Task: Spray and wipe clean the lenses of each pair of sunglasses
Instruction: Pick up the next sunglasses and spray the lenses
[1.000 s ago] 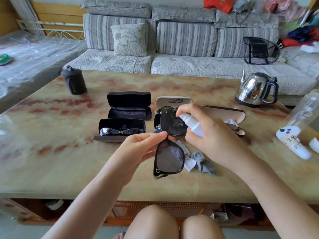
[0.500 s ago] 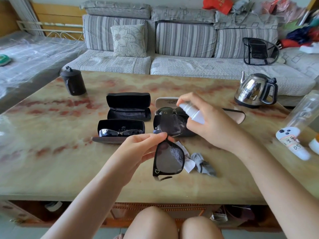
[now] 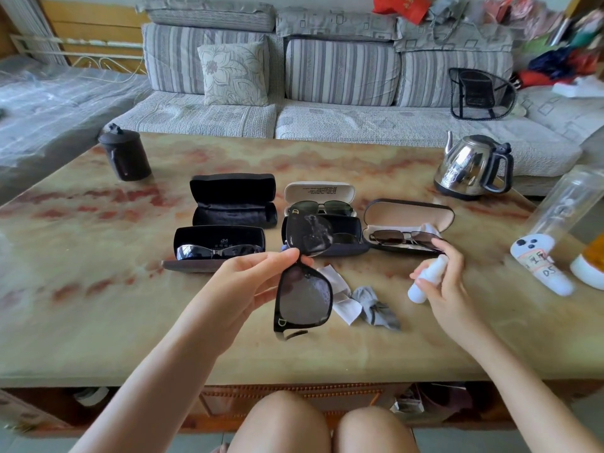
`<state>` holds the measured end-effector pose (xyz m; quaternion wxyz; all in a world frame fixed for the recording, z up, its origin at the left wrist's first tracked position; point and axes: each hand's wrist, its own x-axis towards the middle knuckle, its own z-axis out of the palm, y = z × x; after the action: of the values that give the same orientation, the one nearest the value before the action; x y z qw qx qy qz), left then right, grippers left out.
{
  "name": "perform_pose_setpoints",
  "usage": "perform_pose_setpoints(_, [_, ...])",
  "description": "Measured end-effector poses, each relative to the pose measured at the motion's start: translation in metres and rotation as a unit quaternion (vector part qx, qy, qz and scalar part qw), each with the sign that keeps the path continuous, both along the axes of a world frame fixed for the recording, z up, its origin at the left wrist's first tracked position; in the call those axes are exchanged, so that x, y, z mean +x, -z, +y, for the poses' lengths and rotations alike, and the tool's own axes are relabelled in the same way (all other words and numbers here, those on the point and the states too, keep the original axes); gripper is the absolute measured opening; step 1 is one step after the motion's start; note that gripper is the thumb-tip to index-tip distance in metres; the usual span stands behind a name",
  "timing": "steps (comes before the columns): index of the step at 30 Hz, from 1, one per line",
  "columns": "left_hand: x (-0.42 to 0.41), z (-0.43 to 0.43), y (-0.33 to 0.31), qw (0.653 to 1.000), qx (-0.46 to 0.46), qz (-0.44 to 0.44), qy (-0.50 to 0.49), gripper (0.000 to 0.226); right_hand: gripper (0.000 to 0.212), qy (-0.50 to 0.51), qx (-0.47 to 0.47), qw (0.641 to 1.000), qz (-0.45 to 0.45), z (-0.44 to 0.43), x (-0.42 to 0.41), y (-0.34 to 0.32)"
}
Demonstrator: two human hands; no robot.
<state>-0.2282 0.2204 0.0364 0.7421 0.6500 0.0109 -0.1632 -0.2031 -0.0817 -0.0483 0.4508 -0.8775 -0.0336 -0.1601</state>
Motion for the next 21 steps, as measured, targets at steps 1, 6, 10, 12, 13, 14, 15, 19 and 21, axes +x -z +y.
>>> perform_pose_setpoints(1, [0.0,0.001,0.0,1.0,0.0,-0.002,-0.002,0.04,0.087,0.002,0.009,1.0,0.0,-0.003,-0.001,0.003])
perform_pose_setpoints(6, [-0.001,0.002,0.0,1.0,-0.002,-0.005,-0.01,0.034,0.079,0.001,0.027,0.999,0.031,-0.003,0.0,0.006])
perform_pose_setpoints(10, [-0.001,0.003,0.001,1.0,-0.004,-0.003,-0.018,0.032,0.048,0.11,-0.06,0.976,-0.177,0.014,-0.022,-0.004])
perform_pose_setpoints(12, [-0.001,0.002,0.001,1.0,-0.007,-0.001,-0.023,0.031,0.019,0.118,-0.119,0.962,-0.215,0.035,-0.036,-0.005])
perform_pose_setpoints(13, [-0.001,0.002,0.001,1.0,-0.009,0.0,-0.025,0.03,0.011,0.102,-0.151,0.964,-0.194,0.045,-0.04,0.0])
perform_pose_setpoints(14, [-0.001,0.002,0.0,1.0,-0.011,0.001,-0.028,0.029,0.011,0.086,-0.175,0.969,-0.153,0.052,-0.043,0.007])
perform_pose_setpoints(15, [-0.001,0.002,0.0,0.999,-0.013,0.002,-0.03,0.028,0.016,0.076,-0.195,0.972,-0.11,0.055,-0.043,0.014])
perform_pose_setpoints(19, [-0.003,0.002,0.001,0.999,-0.015,0.006,-0.032,0.026,0.021,0.077,-0.216,0.973,-0.003,0.054,-0.035,0.027])
perform_pose_setpoints(21, [-0.004,0.001,0.001,0.999,-0.016,0.008,-0.03,0.026,0.016,0.072,-0.221,0.973,-0.006,0.054,-0.032,0.027])
